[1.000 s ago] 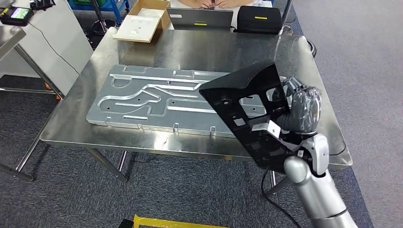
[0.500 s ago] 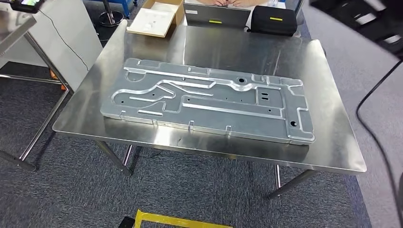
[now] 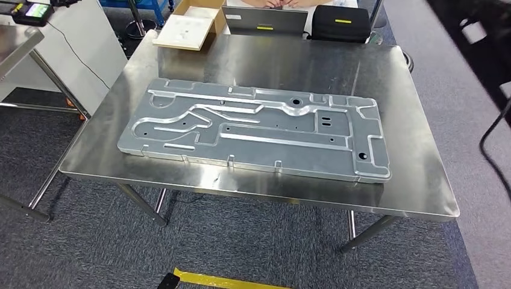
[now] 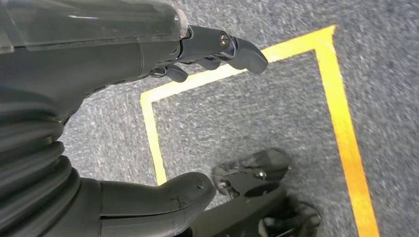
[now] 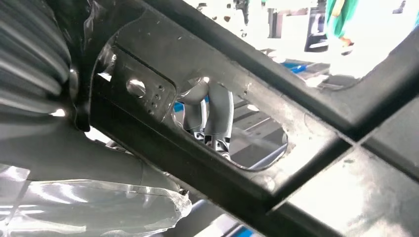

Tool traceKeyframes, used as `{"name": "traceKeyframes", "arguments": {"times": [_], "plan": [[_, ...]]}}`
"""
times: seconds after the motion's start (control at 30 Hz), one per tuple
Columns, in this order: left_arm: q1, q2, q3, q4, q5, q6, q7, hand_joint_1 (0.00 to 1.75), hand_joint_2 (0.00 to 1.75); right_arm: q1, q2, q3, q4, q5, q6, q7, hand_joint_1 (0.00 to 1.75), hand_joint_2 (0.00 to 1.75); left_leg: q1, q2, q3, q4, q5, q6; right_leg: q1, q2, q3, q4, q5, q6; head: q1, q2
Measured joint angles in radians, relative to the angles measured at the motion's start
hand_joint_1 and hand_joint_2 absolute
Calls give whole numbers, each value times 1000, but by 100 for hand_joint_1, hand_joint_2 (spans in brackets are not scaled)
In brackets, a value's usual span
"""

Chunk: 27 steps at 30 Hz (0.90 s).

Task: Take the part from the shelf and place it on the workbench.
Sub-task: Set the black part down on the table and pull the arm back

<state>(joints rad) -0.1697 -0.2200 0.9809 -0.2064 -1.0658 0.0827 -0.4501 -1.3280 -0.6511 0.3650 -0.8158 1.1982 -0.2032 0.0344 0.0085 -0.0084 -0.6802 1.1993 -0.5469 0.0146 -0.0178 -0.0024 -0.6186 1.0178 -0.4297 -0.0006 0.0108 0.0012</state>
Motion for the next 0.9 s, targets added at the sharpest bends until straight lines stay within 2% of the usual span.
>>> {"name": "traceKeyframes", "arguments": {"times": [0.03, 0.07, 0.1, 0.13, 0.2, 0.23, 0.27, 0.4, 0.47, 0.53, 0.57, 0.6, 0.63, 0.67, 0.73, 0.77, 0.8, 0.83, 0.9], "plan": [[0, 0, -1, 0, 0, -5, -4, 0, 175, 21, 11, 13, 22, 11, -18, -6, 175, 175, 0, 1, -33, 66, -24, -1, 2, 1, 0, 1, 0, -2, 0, 0], [0, 0, -2, 0, 1, -9, -7, 0, 175, 45, 23, 24, 43, 22, -35, -11, 175, 175, 0, 1, -57, 109, -32, 0, 3, 2, 0, 2, -1, -3, 0, 0], [0, 0, -3, 0, 1, -13, -10, 0, 175, 70, 37, 34, 62, 33, -50, -13, 175, 175, 0, 1, -64, 115, -21, 1, 5, 3, 1, 3, -1, -4, 0, 0], [-1, 0, -3, 0, 1, -15, -12, 0, 175, 94, 50, 42, 78, 41, -64, -13, 175, 175, -1, 1, -51, 80, 8, 5, 7, 4, 1, 5, -2, -4, 0, 0], [-3, 1, -4, 0, 1, -16, -15, 0, 175, 129, 73, 51, 105, 51, -86, -9, 175, 175, -6, 2, 11, -58, 77, 19, 11, 5, 1, 8, -5, -3, 0, 0], [-4, 2, -4, 0, 1, -16, -15, 0, 175, 138, 80, 53, 117, 54, -91, -8, 175, 175, -9, 3, 38, -117, 99, 25, 13, 4, 1, 9, -6, -1, 0, 0], [-5, 3, -4, 0, 1, -16, -16, 0, 175, 144, 86, 54, 128, 57, -94, -10, 175, 175, -12, 3, 53, -152, 109, 29, 14, 2, 0, 10, -7, 2, 0, 0], [-4, 4, -6, 0, 0, -22, -21, 0, 175, 168, 117, 56, 157, 92, -97, -25, 175, 175, -8, 3, 68, -186, 120, 39, 11, -1, -1, 12, -14, 21, 1, 0], [-8, 4, -9, 0, -1, -26, -23, 0, 175, 181, 141, 62, 175, 121, -111, -26, 175, 175, -3, 5, 76, -201, 128, 46, 8, 1, -30, 78, -56, 31, 2, 0], [-11, 4, -12, 0, -2, -29, -23, 0, 175, 195, 169, 75, 196, 151, -124, -30, 175, 175, -3, 6, 77, -203, 129, 49, 3, 2, -92, 205, -114, 40, 3, 0], [-11, 4, -13, 0, -2, -30, -22, 0, 175, 206, 182, 83, 205, 163, -127, -37, 175, 175, -3, 5, 77, -203, 129, 48, -1, 2, -117, 254, -127, 44, 3, 0], [-10, 4, -14, 0, -2, -32, -22, 0, 175, 216, 193, 91, 212, 173, -128, -47, 175, 175, -3, 5, 77, -201, 128, 47, -4, 1, -128, 271, -122, 48, 3, 0], [-10, 4, -16, 0, -2, -34, -22, 0, 175, 224, 202, 99, 217, 179, -127, -62, 175, 175, -2, 4, 77, -199, 126, 45, -8, 1, -119, 246, -97, 50, 3, 0], [-9, 4, -19, 0, -2, -36, -22, 0, 175, 230, 210, 107, 220, 184, -126, -79, 175, 175, -1, 2, 77, -195, 123, 42, -12, 1, -90, 186, -59, 52, 3, 0], [-10, 4, -23, 0, -2, -39, -24, 0, 175, 234, 221, 121, 223, 189, -124, -104, 175, 175, -1, -1, 75, -184, 115, 31, -13, 1, -28, 57, -9, 49, 3, 0], [-10, 4, -24, 0, -2, -40, -25, 0, 175, 235, 226, 128, 224, 190, -123, -111, 175, 175, -2, -2, 73, -180, 112, 26, -11, 2, -11, 22, -1, 45, 3, 0], [-9, 4, -25, 0, -1, -41, -26, 0, 175, 236, 229, 133, 225, 191, -122, -116, 175, 175, -2, -3, 72, -179, 111, 20, -7, 2, -6, 12, -5, 39, 3, 0], [-8, 4, -25, 0, -1, -41, -26, 0, 175, 238, 233, 138, 226, 192, -121, -118, 175, 175, -3, -3, 71, -179, 110, 15, -4, 3, -7, 11, -5, 32, 3, 0], [-6, 4, -26, 0, -1, -42, -27, 0, 175, 241, 238, 144, 227, 192, -121, -121, 175, 175, -3, -2, 69, -173, 102, 3, -8, 3, -6, 9, -3, 18, 3, 0]]}}
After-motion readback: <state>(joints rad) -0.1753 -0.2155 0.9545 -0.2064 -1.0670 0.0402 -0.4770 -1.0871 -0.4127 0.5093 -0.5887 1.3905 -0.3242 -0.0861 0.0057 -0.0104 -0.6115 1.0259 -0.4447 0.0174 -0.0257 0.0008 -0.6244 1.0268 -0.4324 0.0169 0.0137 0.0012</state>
